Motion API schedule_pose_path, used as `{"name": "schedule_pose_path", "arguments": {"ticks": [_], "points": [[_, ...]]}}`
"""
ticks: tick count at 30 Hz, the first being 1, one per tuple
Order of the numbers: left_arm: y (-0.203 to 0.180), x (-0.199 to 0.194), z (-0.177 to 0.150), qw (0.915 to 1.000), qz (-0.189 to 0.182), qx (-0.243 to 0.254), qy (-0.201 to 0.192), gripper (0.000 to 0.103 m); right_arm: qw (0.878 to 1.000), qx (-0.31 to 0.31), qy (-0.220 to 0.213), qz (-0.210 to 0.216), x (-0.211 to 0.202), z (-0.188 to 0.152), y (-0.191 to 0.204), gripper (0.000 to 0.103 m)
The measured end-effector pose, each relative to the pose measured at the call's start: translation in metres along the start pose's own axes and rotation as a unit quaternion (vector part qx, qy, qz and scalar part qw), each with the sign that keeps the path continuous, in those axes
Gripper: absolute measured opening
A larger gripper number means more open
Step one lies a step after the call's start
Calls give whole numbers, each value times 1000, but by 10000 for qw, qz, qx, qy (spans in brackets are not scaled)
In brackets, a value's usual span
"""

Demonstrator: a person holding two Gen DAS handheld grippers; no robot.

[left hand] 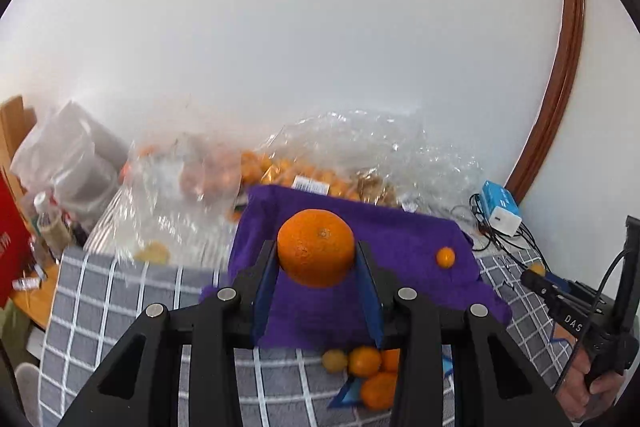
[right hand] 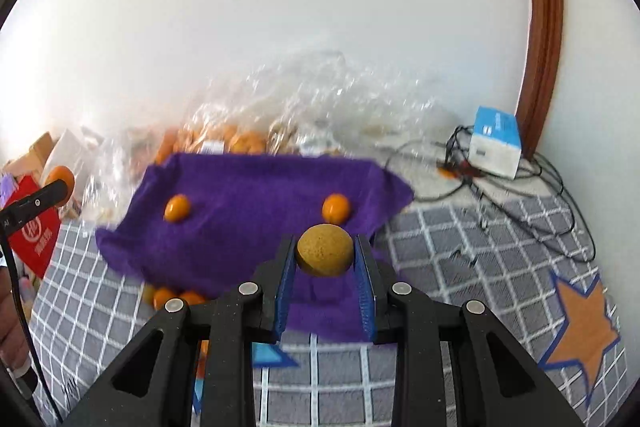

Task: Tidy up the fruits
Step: 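Lift both held fruits and carry them over the purple towel, then lower the yellow-green fruit onto the towel and open the right tool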

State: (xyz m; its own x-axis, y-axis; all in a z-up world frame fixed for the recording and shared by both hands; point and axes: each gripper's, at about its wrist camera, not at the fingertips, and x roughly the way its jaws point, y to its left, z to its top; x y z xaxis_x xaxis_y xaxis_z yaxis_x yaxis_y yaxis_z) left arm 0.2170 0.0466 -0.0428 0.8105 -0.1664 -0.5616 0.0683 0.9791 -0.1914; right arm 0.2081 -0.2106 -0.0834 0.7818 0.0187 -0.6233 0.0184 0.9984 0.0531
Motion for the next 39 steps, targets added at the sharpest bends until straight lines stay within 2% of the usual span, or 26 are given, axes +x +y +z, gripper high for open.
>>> {"name": "schedule_pose_path", "arguments": {"ticks": [3,10,17,23,30,39], "points": [[-5,10,14,10000,-7,3,18,37,9997,60,-13,-244,0,15,-4,29],[-15,34,27,9999,-45,141,78,37,9994,122,-38,-319,7,27,-13,29],[-4,79,14,9989,14,91,466,37,9986,59,222,-486,40,18,-13,29],[11,101,-1,9975,66,44,705,37,9978,84,460,-473,77,10,-6,29],[12,114,-7,9968,95,114,791,37,9973,110,608,-390,102,9,3,29],[22,126,-11,9953,92,-21,961,37,9972,43,636,-397,112,9,3,29]]}}
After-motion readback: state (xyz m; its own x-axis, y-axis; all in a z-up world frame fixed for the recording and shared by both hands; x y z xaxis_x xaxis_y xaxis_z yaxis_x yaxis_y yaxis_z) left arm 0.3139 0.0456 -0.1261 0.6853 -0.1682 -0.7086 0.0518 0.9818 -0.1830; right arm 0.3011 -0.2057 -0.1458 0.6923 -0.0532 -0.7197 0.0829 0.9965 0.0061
